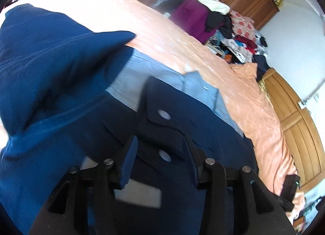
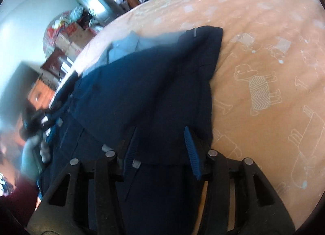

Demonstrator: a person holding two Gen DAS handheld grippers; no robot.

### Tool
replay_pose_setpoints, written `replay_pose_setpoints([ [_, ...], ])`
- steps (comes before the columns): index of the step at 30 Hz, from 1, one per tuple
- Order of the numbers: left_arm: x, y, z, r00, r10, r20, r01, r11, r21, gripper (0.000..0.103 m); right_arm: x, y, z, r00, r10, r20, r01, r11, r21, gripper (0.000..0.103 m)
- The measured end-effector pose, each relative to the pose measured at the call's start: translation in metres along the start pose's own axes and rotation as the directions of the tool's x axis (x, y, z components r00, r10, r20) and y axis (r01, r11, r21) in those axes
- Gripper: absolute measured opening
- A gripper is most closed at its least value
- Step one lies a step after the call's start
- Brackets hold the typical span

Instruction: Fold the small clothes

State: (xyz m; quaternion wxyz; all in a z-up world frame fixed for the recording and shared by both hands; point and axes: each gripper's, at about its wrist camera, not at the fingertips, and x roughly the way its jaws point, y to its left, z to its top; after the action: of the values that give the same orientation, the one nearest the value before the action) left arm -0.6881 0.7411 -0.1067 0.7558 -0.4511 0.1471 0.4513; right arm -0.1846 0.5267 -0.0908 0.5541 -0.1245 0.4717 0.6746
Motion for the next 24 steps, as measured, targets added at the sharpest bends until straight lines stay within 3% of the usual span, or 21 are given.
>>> replay_pose_setpoints([
  [5, 0.01, -0.005, 0.0, 0.999, -0.008, -0.038, 0.008, 1.0, 0.004, 0.049, 0.0, 0.001, -0.005, 0.999, -0.007, 0.033, 0.008, 1.0, -0.025, 0.046],
  [9, 0.034, -0.012, 0.006, 0.995, 0.016, -0.096, -0.016, 1.0, -0.001, 0.049, -0.002, -0.01, -0.003, 0.998, 0.046, 0.041, -0.046, 0.999, 0.013, 0.046],
  [15, 0.04, -0.013, 0.004, 0.998, 0.049, -0.049, -0.053, 0.995, -0.089, 0.051, -0.006, -0.012, -0.006, 0.997, 0.056, 0.045, -0.057, 0.998, 0.015, 0.046],
  [23, 0.039, -0.01, 0.006, 0.994, 0.113, 0.006, -0.111, 0.987, -0.116, 0.051, -0.007, -0.013, -0.006, 0.997, 0.066, 0.048, -0.067, 0.998, 0.019, 0.046],
  [24, 0.042, -0.011, 0.009, 0.991, 0.134, 0.014, -0.132, 0.987, -0.096, 0.04, -0.007, -0.013, -0.006, 0.997, 0.066, 0.049, -0.067, 0.998, 0.019, 0.046],
])
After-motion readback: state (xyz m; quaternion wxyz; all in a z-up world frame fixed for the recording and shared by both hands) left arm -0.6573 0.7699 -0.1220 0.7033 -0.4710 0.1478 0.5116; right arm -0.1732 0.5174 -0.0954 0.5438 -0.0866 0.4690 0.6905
